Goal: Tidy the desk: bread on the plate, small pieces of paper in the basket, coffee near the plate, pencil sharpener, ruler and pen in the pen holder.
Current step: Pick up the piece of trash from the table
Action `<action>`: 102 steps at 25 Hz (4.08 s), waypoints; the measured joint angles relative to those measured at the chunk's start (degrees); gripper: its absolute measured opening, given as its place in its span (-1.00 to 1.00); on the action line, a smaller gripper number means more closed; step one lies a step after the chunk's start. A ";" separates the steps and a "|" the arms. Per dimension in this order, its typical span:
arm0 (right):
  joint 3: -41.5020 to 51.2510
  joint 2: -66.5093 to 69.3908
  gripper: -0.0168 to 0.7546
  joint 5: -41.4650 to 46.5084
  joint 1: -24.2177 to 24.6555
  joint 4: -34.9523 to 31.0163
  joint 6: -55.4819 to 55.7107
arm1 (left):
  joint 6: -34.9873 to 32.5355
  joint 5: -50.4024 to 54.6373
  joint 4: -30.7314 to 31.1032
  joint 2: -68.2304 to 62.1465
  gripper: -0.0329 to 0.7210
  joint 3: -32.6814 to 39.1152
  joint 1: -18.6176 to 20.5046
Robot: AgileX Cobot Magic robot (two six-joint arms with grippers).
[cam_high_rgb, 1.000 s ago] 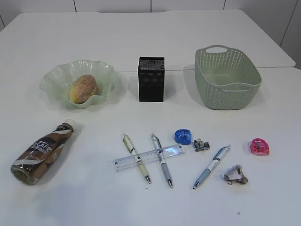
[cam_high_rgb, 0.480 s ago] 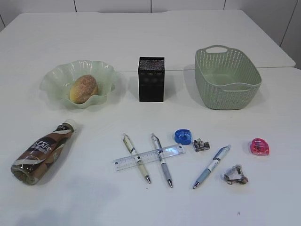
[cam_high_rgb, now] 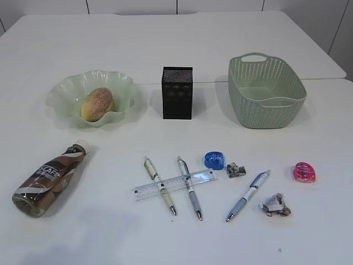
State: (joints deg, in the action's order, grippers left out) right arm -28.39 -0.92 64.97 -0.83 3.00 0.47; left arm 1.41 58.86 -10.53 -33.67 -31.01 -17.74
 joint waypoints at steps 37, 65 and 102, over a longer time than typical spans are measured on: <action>-23.29 68.64 -0.12 -11.12 -5.52 -19.70 -13.68 | 0.00 -5.12 2.00 0.00 0.32 0.00 -0.08; -41.52 101.26 -0.12 0.53 -19.50 -3.62 -3.91 | 0.00 -5.25 2.00 0.00 0.32 0.00 -0.08; -35.58 110.83 -0.03 -10.69 -19.38 -0.22 -4.02 | 0.00 -4.65 2.00 0.00 0.32 0.00 -0.08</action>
State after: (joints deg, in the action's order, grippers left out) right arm -63.98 109.92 54.28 -20.20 2.78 -3.55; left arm 1.41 54.21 -8.53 -33.67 -31.01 -17.82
